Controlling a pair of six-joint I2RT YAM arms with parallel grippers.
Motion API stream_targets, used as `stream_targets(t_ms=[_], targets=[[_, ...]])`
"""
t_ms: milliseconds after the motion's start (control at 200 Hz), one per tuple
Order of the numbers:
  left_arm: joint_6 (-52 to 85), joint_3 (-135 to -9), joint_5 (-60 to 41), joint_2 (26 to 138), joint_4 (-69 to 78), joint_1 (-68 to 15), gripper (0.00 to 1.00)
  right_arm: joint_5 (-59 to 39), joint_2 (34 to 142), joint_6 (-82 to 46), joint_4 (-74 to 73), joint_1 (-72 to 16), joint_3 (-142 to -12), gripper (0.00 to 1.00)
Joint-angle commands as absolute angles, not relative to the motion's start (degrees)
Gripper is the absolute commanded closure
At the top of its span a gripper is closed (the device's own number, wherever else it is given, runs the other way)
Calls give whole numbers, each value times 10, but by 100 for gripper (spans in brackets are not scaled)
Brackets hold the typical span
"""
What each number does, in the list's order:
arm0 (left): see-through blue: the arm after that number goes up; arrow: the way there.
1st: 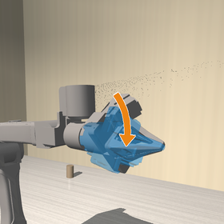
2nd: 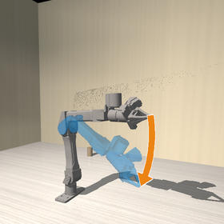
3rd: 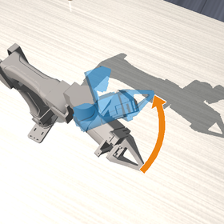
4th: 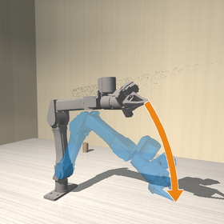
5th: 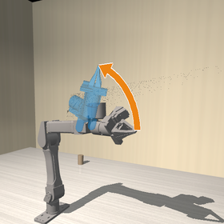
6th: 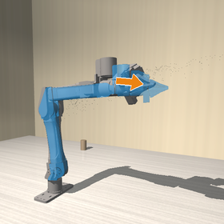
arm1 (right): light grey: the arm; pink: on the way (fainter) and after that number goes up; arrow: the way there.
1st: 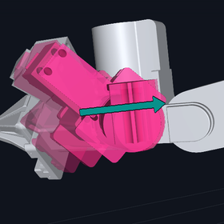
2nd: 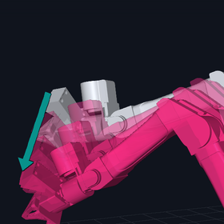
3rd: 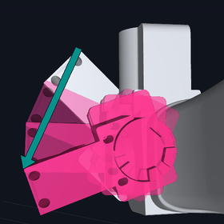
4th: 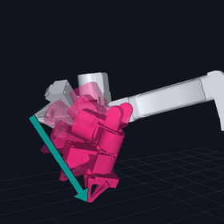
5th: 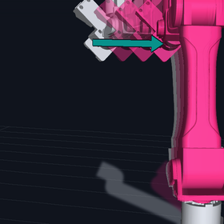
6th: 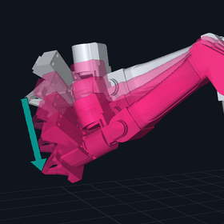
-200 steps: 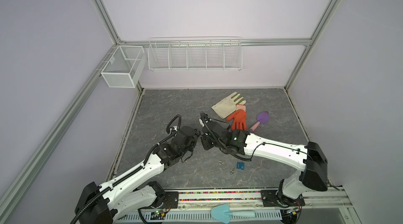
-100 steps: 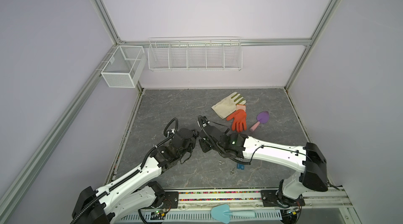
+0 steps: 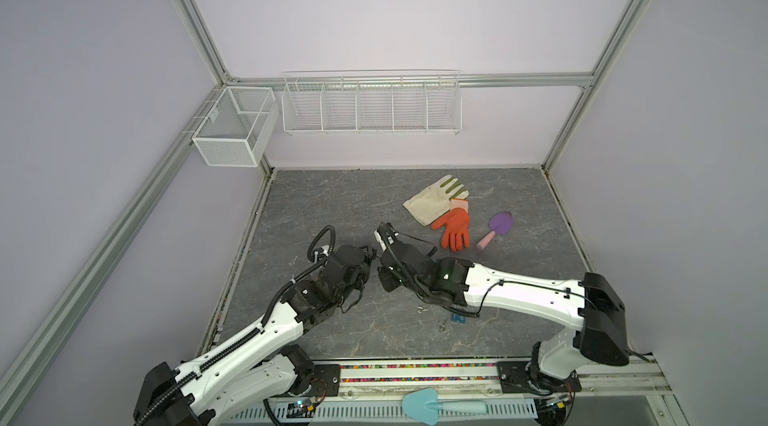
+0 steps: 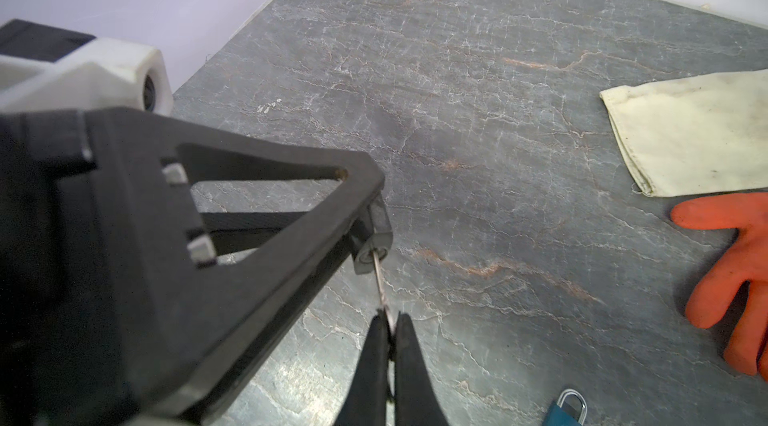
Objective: Unlock with the key
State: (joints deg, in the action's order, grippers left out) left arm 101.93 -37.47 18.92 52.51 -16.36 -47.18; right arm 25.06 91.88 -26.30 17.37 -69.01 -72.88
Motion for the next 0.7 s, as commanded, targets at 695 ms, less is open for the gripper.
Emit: stream_targets(t_ms=[695], targets=[[1025, -401, 233, 506, -209, -466, 100, 253, 886, -275, 250, -705, -748, 94]])
